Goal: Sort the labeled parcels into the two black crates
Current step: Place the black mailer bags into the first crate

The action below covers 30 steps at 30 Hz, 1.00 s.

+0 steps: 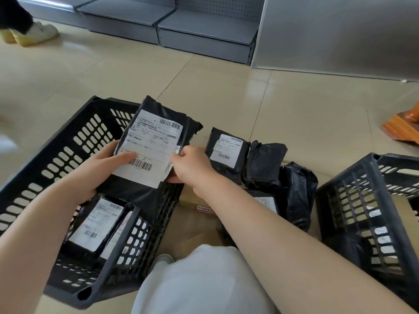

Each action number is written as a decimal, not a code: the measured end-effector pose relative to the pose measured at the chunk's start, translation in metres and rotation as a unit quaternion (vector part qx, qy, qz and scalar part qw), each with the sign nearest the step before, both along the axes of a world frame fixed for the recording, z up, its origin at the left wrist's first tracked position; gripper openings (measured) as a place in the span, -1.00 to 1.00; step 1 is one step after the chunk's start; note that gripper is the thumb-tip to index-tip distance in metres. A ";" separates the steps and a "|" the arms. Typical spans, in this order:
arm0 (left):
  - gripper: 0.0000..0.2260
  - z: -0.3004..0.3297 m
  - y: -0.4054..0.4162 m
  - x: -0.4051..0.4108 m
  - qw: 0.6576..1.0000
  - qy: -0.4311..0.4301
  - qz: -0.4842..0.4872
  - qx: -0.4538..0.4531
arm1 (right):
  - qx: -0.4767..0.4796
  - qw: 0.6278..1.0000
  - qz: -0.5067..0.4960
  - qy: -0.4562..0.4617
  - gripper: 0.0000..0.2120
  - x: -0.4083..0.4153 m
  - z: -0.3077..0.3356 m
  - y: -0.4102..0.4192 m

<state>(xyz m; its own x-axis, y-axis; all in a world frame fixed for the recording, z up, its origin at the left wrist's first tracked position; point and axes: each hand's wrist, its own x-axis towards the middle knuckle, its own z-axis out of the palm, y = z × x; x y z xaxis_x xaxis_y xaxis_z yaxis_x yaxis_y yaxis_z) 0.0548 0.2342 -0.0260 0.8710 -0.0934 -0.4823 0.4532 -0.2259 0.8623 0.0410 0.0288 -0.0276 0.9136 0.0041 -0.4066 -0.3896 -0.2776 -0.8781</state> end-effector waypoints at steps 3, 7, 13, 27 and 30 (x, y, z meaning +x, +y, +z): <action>-0.66 -0.011 0.016 -0.002 0.998 0.028 0.062 -0.018 | 0.018 0.998 0.047 0.035 -0.76 -0.005 0.003 0.012; -0.72 -0.028 0.040 -0.006 0.987 0.084 0.121 -0.065 | -0.098 0.967 0.235 -0.009 -0.63 -0.015 -0.008 0.023; -0.82 -0.055 0.064 -0.013 0.960 0.141 0.195 -0.142 | -0.296 0.827 0.474 -0.061 -0.37 -0.024 -0.025 0.024; -0.62 -0.108 0.098 -0.018 0.945 0.173 0.256 -0.104 | -0.403 0.765 0.502 -0.016 -0.30 -0.028 -0.015 0.035; -0.57 -0.117 0.102 -0.027 0.962 0.196 0.186 -0.036 | -0.378 0.780 0.499 0.003 -0.25 -0.028 -0.017 0.029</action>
<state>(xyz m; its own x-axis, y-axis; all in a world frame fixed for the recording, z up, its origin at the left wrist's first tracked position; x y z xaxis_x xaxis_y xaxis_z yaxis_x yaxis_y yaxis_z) 0.0282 0.3366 -0.1435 0.6024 0.1437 -0.7851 0.7853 0.0695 0.6152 0.0126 0.0580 -0.0444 0.6076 0.4692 -0.6408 0.3480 -0.8825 -0.3163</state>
